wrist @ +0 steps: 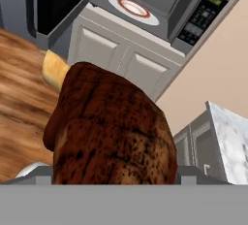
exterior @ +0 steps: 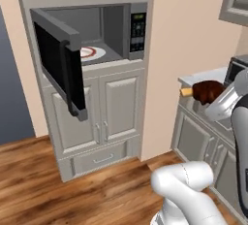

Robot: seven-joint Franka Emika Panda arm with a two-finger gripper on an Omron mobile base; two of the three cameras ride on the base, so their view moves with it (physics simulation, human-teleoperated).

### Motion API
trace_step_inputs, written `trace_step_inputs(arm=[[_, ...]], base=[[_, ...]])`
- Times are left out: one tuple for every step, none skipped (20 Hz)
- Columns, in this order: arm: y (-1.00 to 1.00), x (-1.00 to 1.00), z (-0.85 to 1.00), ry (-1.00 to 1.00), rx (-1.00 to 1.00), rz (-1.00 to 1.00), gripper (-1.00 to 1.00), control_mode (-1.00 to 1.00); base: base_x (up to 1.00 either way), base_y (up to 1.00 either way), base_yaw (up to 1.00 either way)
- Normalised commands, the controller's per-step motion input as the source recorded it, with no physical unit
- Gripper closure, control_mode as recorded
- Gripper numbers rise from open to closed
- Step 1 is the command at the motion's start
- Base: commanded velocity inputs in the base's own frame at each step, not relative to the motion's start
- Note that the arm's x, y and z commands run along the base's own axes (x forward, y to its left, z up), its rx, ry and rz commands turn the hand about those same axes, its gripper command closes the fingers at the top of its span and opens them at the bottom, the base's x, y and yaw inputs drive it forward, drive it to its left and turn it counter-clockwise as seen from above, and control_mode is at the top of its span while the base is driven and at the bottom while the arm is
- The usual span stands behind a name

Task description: Transport the steak from the fridge to the microwave and turn on the microwave.

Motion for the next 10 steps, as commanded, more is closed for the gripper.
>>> trace_step_inputs(arm=[[0.00,0.00,0.00,0.00,0.00,0.00,1.00,1.00],[0.00,0.00,0.00,0.00,0.00,0.00,1.00,1.00],[0.00,0.00,0.00,0.00,0.00,0.00,1.00,1.00],[0.00,0.00,0.00,0.00,0.00,0.00,1.00,1.00],[0.00,0.00,0.00,0.00,0.00,0.00,1.00,1.00],[0.00,0.00,0.00,0.00,0.00,0.00,1.00,1.00],[0.00,0.00,0.00,0.00,0.00,0.00,1.00,1.00],[0.00,0.00,0.00,0.00,0.00,0.00,1.00,1.00],[0.00,0.00,0.00,0.00,0.00,0.00,1.00,1.00],[0.00,0.00,0.00,0.00,0.00,0.00,1.00,1.00]], base=[[0.18,-0.02,0.10],[0.05,0.00,0.12],[0.14,0.00,0.14],[0.37,0.00,0.14],[0.39,0.00,0.16],[0.24,0.00,0.23],[0.33,0.00,0.24],[0.30,0.00,0.24],[0.29,0.00,0.22],[0.21,-0.05,0.21]])
